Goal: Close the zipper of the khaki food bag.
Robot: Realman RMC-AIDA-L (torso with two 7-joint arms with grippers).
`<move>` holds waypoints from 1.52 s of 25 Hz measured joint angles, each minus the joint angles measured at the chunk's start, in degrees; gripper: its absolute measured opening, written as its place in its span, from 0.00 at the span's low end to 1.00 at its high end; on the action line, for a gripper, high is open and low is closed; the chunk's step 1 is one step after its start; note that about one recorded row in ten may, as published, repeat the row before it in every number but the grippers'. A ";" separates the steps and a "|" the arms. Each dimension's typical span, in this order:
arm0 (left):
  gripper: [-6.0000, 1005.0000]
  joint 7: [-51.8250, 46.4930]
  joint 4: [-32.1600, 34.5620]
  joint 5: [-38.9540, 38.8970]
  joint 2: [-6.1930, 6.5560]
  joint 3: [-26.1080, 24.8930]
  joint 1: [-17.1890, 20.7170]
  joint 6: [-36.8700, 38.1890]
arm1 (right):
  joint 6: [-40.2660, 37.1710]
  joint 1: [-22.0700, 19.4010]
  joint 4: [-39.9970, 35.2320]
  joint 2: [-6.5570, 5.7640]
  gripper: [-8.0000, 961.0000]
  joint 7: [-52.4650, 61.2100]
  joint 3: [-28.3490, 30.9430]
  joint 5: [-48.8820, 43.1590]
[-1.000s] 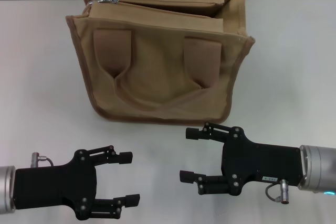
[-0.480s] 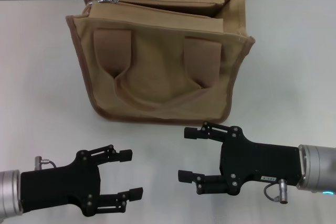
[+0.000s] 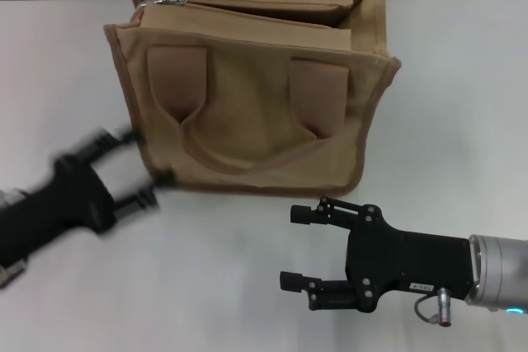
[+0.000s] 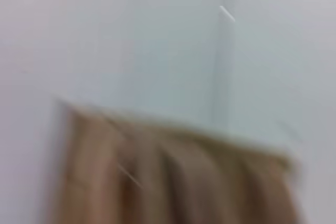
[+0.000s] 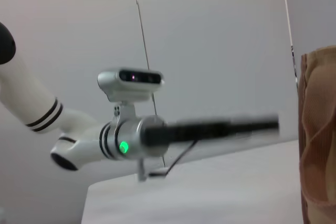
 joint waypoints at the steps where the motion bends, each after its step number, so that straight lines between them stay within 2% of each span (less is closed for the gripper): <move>1: 0.81 0.95 -1.47 -3.61 -0.05 -1.24 0.16 0.06 | 0.04 0.06 0.34 0.00 0.86 -0.38 0.12 0.01; 3: 0.81 2.96 -4.07 -10.51 -0.09 -3.34 0.04 -0.16 | 0.00 0.12 0.88 -0.01 0.86 -1.24 0.43 0.06; 6: 0.80 3.91 -5.86 -15.68 -0.19 -4.35 -1.69 -3.40 | -0.37 -0.06 1.39 -0.01 0.86 -1.97 0.74 0.18; 13: 0.80 4.07 -7.69 -16.46 -0.18 -4.12 -8.21 -14.60 | -0.10 -0.06 1.82 -0.01 0.86 -2.03 0.78 0.44; 17: 0.80 4.55 -7.90 -16.55 -0.28 -4.20 -10.46 -18.27 | -0.10 0.22 2.17 -0.01 0.86 -2.05 0.79 1.51; 26: 0.79 4.28 -7.36 -16.86 -0.15 -4.02 -11.43 -17.08 | 1.32 0.62 2.05 -0.01 0.86 -2.05 1.69 2.65; 29: 0.79 4.20 -7.24 -17.37 0.06 -6.64 -10.85 -15.70 | 1.42 0.67 2.00 -0.01 0.86 -2.05 1.70 3.11; 33: 0.79 4.46 -7.21 -17.43 0.23 -13.61 -10.00 -15.41 | 2.20 0.73 2.02 -0.01 0.86 -2.05 1.68 3.42; 36: 0.79 4.45 -7.20 -17.46 0.28 -14.85 -10.05 -16.94 | 2.80 0.87 2.09 -0.01 0.86 -2.05 1.66 4.31; 38: 0.78 4.55 -7.06 -16.18 0.26 -13.15 -10.79 -18.96 | 2.92 1.02 2.04 0.00 0.86 -2.05 1.65 4.66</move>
